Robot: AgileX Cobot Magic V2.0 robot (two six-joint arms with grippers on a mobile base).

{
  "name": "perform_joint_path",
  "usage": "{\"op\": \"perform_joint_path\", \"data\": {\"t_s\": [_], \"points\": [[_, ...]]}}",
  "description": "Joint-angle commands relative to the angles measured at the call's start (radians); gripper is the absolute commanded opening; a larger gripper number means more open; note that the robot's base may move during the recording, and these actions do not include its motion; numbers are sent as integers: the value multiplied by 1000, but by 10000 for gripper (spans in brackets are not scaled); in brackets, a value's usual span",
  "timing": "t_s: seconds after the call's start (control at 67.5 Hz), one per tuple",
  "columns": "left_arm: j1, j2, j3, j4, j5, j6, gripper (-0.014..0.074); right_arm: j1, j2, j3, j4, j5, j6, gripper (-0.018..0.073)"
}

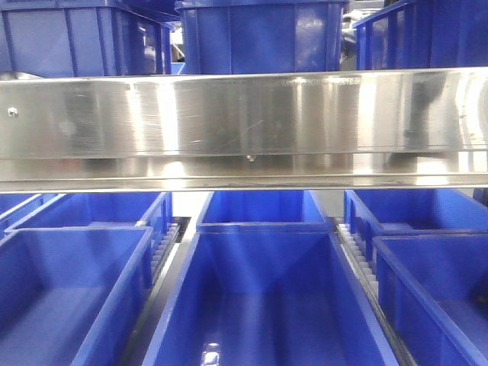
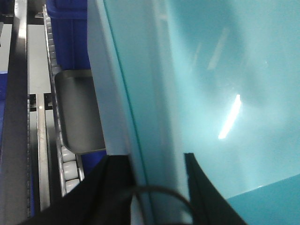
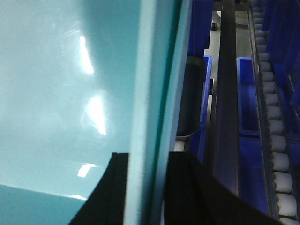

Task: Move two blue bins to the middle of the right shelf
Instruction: 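Drive the base back and turn away from the shelf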

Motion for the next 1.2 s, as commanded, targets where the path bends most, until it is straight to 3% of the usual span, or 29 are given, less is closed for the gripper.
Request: {"op": "perform_joint_path", "data": {"t_s": [0.0, 1.185], "points": [[-9, -19, -19, -77, -84, 19, -111, 2, -12, -19, 36, -93, -12, -154], [-9, -16, -19, -77, -84, 19, -111, 2, -12, -19, 36, -98, -12, -154]]}}
